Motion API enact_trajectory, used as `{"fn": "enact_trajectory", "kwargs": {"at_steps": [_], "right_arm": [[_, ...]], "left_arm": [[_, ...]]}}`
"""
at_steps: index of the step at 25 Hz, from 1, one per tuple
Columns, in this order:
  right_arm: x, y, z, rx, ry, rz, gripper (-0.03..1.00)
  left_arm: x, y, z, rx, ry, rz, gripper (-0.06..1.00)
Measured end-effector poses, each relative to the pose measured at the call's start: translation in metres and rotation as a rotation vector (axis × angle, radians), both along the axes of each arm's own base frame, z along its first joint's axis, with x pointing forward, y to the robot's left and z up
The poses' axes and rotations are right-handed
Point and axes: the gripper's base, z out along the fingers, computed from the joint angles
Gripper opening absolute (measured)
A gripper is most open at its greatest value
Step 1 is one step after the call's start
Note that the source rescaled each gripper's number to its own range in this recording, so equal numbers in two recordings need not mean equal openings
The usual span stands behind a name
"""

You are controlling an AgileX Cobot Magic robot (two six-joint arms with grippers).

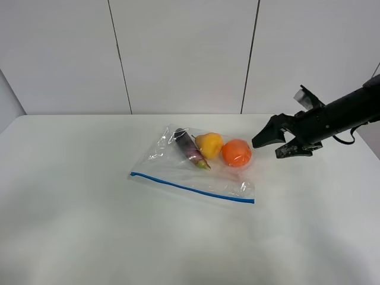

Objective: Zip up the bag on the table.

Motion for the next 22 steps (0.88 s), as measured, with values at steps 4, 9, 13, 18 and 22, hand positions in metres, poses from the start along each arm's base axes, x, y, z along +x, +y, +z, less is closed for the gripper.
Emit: {"fn": "enact_trajectory", "kwargs": {"at_steps": [4,9,13,18,22], "right_arm": [[0.009,-0.021,0.009,-0.251,0.038,-0.034,1.00],[0.015,-0.046,0.018,-0.509,0.085,-0.137,1.00],[0.013,-0.059,0.018,-0.637,0.117,-0.212,1.00],[0.012,-0.062,0.018,-0.662,0.145,-0.255,1.00],[0.011,-0.062,0.018,-0.662,0.151,-0.258,1.00]], "left_arm": [[0.000,0.000,0.000,0.000,0.000,0.000,1.00],[0.000,0.000,0.000,0.000,0.000,0.000,1.00],[0.000,0.000,0.000,0.000,0.000,0.000,1.00],[0.000,0.000,0.000,0.000,0.000,0.000,1.00],[0.000,0.000,0.000,0.000,0.000,0.000,1.00]]}}
